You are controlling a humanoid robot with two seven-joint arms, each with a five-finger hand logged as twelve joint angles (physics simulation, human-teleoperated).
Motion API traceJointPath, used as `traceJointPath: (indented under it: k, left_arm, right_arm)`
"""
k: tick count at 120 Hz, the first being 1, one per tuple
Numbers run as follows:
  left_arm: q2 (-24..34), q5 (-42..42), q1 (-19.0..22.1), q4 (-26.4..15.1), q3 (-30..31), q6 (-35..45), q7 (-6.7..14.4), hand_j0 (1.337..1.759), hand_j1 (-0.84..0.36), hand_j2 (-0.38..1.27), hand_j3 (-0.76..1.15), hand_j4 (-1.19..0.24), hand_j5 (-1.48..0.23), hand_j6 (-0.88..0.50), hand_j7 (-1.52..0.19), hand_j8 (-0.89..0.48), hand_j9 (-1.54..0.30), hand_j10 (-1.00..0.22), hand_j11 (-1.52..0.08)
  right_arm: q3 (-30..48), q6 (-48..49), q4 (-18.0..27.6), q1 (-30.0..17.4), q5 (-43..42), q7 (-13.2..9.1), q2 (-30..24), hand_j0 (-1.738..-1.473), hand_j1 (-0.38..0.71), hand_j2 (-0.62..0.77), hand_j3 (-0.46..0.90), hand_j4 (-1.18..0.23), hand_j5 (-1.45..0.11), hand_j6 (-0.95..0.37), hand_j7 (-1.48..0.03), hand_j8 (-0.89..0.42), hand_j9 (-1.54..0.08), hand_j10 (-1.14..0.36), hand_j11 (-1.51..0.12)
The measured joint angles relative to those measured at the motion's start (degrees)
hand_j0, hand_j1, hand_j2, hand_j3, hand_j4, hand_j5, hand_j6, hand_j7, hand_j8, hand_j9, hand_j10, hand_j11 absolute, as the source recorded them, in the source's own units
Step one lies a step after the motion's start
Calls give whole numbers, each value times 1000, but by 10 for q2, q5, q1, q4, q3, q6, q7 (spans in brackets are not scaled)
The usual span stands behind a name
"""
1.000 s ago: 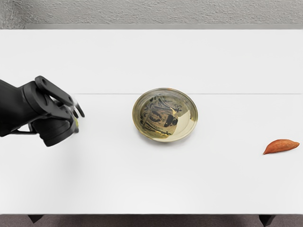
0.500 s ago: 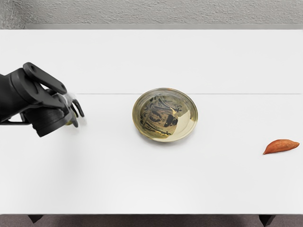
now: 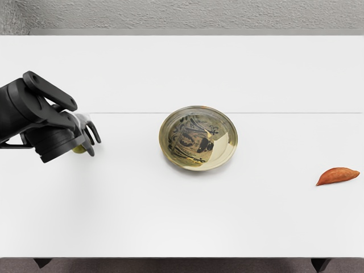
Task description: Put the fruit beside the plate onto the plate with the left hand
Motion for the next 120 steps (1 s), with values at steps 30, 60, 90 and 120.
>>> traceJointPath:
  k: [30,60,90,120]
  left_arm:
    - [-4,1,-31,2,-28,-13,1,1632,-531,440,1,-874,-1130,-503,-1171,-295,-1185,-474,-1226]
    - [-59,1,-102,7,-107,-48,43,1635,-469,336,0,-877,-1123,-554,-1157,-333,-1175,-504,-1221]
    - [-59,1,-140,15,-158,-51,53,1637,-419,237,0,-878,-1122,-618,-1143,-377,-1178,-532,-1221]
    - [-59,9,-145,29,-209,-46,55,1636,-420,207,0,-875,-1126,-623,-1149,-369,-1182,-523,-1220]
  right_arm:
    - [0,0,0,0,0,0,0,-1658,-337,-2,0,-9,-13,-9,-13,-9,-13,-9,-13]
    - [0,0,0,0,0,0,0,-1658,-337,-2,0,-9,-13,-9,-13,-9,-13,-9,-13]
    - [0,0,0,0,0,0,0,-1658,-337,-2,0,-9,-13,-9,-13,-9,-13,-9,-13]
    - [0,0,0,0,0,0,0,-1658,-337,-2,0,-9,-13,-9,-13,-9,-13,-9,-13]
